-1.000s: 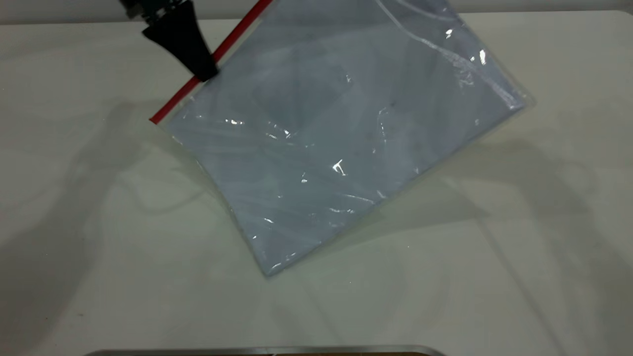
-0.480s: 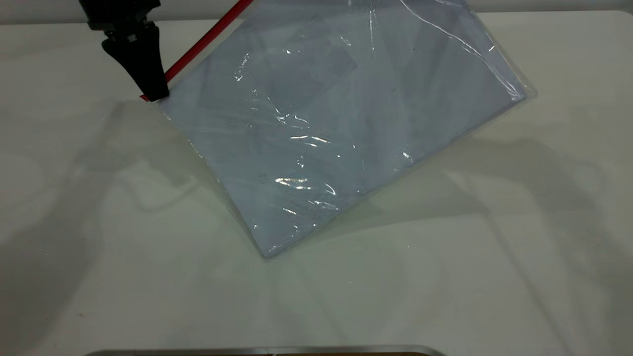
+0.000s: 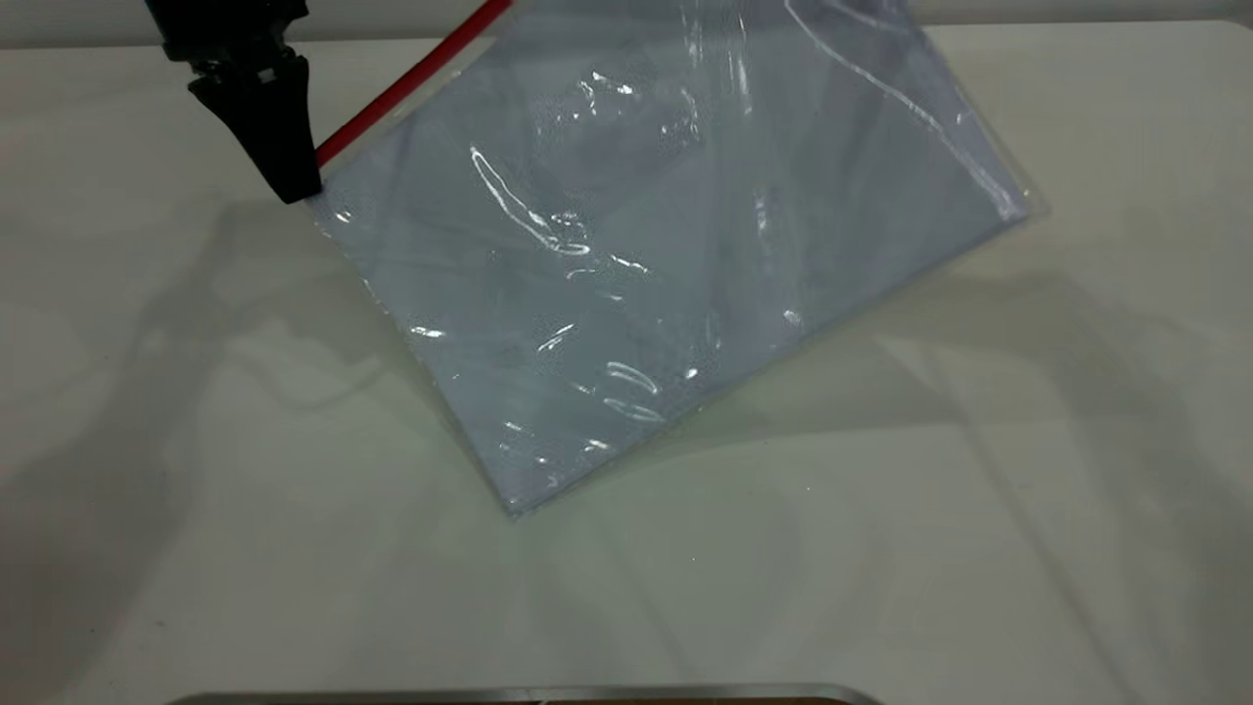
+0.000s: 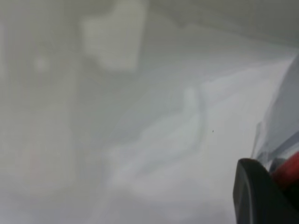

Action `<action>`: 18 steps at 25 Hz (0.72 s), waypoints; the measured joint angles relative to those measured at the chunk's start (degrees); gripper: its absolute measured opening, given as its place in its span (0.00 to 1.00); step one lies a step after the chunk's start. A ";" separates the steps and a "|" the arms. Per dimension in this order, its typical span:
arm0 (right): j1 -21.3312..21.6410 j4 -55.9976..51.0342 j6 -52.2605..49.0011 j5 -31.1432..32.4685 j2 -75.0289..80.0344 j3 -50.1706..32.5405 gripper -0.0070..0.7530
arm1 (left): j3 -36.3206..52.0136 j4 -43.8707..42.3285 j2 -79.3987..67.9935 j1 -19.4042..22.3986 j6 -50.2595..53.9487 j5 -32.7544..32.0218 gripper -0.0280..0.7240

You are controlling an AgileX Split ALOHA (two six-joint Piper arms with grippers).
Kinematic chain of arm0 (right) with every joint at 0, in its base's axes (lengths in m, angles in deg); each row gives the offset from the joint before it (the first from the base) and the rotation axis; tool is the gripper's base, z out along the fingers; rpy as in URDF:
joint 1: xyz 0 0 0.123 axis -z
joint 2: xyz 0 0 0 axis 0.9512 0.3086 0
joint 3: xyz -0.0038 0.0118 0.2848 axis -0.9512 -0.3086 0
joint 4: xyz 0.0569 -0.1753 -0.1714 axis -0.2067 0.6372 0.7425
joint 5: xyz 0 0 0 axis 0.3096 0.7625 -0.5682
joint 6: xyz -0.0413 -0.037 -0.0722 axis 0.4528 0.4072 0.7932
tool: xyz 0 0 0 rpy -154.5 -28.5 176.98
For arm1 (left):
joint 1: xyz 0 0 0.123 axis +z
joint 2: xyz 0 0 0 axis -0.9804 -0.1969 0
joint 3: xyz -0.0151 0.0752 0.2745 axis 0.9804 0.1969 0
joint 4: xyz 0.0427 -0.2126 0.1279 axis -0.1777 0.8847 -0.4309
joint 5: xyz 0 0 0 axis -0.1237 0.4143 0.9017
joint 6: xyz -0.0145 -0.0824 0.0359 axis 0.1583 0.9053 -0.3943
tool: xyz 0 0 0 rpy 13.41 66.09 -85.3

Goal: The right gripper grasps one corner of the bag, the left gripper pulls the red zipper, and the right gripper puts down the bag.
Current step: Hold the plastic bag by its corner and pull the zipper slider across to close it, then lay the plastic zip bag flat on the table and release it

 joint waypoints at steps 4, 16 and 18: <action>0.14 0.22 -0.85 -0.41 4.08 0.00 0.05 | 0.00 -0.84 1.83 0.33 3.91 -0.04 0.27; -0.47 -4.09 -0.10 -21.44 17.87 0.05 0.30 | -0.57 13.92 16.49 0.36 12.79 -0.04 0.59; -0.65 -2.64 -0.15 -31.47 19.00 0.05 0.43 | -0.57 19.00 20.58 0.36 13.37 -0.04 0.59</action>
